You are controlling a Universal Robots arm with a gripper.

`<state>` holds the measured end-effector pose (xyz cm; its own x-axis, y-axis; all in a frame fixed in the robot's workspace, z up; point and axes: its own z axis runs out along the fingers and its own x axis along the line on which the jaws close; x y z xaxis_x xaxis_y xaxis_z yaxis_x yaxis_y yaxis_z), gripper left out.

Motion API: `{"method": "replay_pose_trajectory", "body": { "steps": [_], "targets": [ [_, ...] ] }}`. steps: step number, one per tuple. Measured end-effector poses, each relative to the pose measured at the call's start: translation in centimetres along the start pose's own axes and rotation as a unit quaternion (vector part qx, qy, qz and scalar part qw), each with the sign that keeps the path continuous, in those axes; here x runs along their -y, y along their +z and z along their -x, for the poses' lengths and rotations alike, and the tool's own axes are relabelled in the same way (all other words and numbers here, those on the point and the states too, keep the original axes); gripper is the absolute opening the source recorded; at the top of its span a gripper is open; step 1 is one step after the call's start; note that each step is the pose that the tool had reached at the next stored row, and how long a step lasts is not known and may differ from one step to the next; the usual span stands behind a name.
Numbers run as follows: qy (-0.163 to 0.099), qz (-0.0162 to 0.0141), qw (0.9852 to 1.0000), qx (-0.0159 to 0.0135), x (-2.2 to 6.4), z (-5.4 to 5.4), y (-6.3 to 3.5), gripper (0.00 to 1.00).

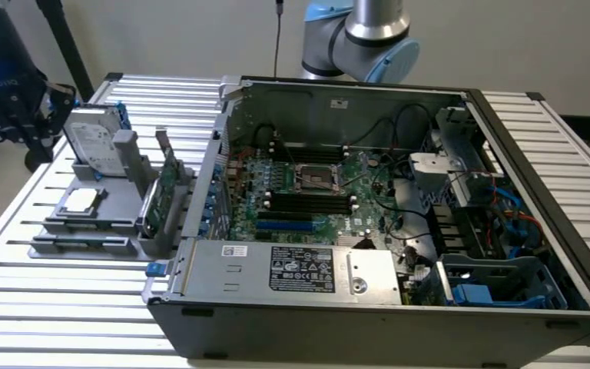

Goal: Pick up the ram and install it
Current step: 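Pick up the ram and move it above insertion slot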

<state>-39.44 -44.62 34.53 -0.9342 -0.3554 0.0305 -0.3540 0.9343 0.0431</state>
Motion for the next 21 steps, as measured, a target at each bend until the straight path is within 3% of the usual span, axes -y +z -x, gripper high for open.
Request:
{"method": "replay_pose_trajectory", "body": {
  "steps": [5,11,16,21],
  "targets": [
    [-0.045,-0.0013,0.999,-0.0021,0.01,0.01,0.19,0.11],
    [-0.099,-0.0029,0.995,-0.0047,0.02,0.01,0.42,0.11],
    [-0.145,-0.0042,0.9895,-0.0068,0.03,0.02,0.62,0.11],
    [-0.189,-0.0055,0.9819,-0.0089,0.03,0.02,0.81,0.11]
  ]
}}
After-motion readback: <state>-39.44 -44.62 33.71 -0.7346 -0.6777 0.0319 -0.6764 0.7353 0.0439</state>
